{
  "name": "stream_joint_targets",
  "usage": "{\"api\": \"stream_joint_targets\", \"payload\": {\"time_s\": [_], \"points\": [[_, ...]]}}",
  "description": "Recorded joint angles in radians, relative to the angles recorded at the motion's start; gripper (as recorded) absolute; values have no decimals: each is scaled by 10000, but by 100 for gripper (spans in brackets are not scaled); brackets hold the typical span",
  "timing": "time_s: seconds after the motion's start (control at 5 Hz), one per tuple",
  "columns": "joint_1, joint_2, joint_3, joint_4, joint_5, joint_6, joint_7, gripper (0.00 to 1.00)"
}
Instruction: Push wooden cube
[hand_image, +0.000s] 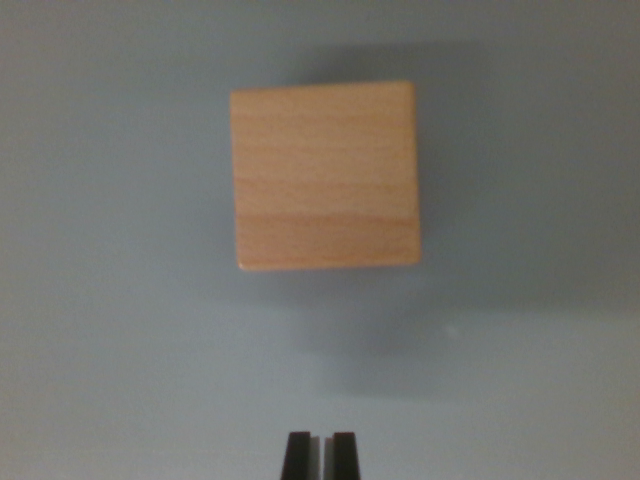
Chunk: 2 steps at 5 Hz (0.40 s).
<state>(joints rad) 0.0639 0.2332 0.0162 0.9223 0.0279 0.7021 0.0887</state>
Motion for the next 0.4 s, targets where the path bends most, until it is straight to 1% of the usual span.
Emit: {"api": "stream_joint_targets", "payload": {"time_s": [0.2, 0.4], "points": [[0, 0, 0, 0, 0, 0, 0, 0], [6, 80, 6, -198, -7, -254, 42, 0]]}}
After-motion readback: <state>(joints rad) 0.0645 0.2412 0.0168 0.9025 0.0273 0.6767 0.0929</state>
